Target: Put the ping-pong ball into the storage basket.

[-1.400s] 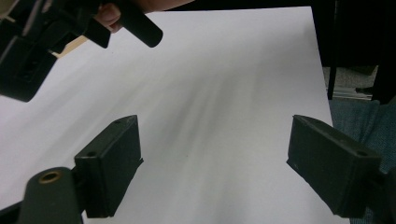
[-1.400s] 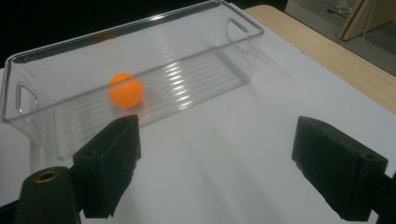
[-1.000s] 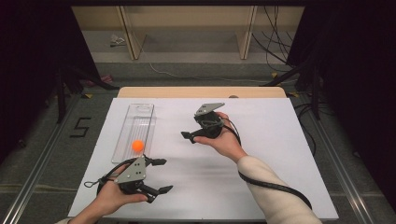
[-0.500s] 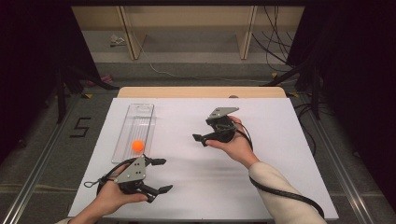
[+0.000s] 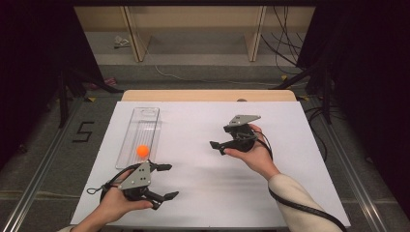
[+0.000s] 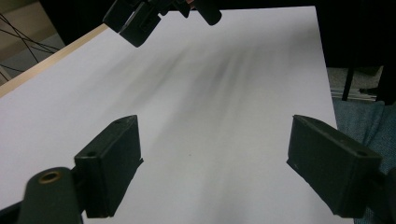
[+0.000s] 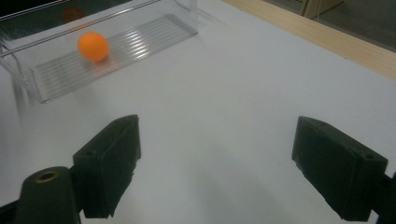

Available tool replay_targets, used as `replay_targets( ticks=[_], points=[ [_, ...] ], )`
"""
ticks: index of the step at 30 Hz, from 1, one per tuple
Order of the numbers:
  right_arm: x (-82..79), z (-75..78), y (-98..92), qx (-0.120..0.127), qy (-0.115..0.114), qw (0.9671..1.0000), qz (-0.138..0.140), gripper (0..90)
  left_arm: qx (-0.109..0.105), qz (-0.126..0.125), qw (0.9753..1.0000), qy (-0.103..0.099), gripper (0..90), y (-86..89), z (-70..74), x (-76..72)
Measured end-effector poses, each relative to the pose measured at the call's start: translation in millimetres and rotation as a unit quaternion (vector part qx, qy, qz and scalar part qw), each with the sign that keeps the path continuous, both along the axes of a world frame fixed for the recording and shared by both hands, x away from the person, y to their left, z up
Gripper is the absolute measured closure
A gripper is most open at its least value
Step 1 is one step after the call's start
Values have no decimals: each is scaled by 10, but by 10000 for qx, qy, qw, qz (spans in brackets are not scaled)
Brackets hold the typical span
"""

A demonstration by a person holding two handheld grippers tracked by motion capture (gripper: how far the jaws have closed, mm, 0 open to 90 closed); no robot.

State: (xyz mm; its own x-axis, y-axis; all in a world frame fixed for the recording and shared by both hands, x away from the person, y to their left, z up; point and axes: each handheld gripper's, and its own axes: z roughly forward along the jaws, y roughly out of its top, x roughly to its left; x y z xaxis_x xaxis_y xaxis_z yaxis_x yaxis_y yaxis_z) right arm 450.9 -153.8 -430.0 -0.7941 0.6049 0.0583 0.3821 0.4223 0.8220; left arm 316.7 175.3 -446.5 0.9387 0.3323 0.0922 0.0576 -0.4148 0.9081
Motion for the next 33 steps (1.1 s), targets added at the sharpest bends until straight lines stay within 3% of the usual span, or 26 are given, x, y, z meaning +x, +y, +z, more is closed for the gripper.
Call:
replay_targets(
  ticks=[33],
  points=[
    [-366,-65,-519,-17,93,9996,-268,164,-7,39,10000,6,168,9,3,2]
  ],
)
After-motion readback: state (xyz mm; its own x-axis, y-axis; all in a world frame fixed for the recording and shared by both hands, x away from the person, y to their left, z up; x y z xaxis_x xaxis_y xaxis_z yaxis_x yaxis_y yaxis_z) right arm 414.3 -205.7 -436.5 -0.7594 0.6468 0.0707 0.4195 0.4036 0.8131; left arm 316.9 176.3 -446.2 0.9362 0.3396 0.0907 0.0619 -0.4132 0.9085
